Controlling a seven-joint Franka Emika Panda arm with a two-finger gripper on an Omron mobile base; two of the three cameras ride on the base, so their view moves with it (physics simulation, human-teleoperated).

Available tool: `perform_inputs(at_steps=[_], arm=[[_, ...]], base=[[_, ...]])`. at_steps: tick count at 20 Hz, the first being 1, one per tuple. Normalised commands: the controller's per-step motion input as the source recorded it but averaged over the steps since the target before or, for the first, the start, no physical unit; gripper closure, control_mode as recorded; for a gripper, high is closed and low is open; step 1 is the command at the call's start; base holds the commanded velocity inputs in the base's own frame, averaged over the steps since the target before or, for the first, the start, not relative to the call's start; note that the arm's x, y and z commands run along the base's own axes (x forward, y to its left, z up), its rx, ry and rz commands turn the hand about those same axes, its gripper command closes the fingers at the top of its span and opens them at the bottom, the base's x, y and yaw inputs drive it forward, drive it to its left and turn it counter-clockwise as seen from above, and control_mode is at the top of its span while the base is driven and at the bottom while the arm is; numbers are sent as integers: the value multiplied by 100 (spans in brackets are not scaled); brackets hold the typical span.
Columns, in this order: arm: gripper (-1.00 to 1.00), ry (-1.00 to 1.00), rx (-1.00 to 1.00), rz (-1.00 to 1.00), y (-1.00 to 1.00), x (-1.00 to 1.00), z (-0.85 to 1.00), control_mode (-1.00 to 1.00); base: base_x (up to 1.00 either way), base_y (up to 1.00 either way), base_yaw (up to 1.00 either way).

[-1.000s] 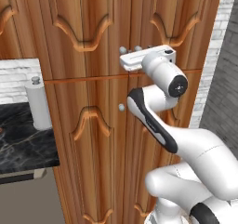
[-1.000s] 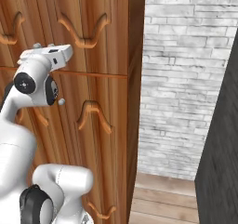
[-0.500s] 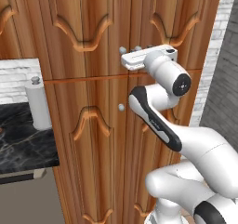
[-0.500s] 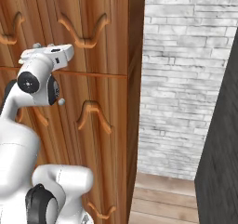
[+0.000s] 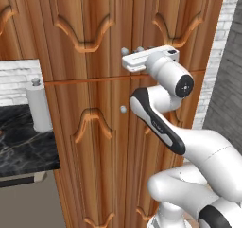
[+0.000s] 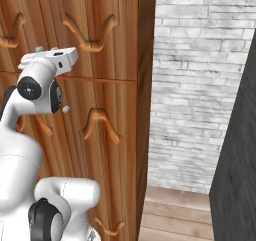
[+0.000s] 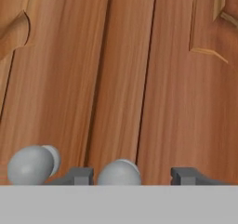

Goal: Open the cabinet, retrieve the rolling pin, and place it next to the meat on the cutting board to prepare for tenderizing.

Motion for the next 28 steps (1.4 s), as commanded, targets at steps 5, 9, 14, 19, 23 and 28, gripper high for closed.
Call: perform_inputs(at_steps=[5, 9, 14, 19, 23, 28], arm=[[100, 0, 0, 0, 7, 1, 0, -100], [100, 0, -2, 1, 14, 0, 0, -100], [100, 0, -7, -1, 15, -27, 4, -100], [100, 1, -4, -9, -28, -78, 15, -100], [100, 4, -3, -8, -60, -84, 12, -100], [100, 8, 0, -5, -93, -81, 10, -100]], base=[[0, 0, 0], [0, 0, 0], [0, 0, 0], [0, 0, 0], [0, 0, 0], [0, 0, 0]])
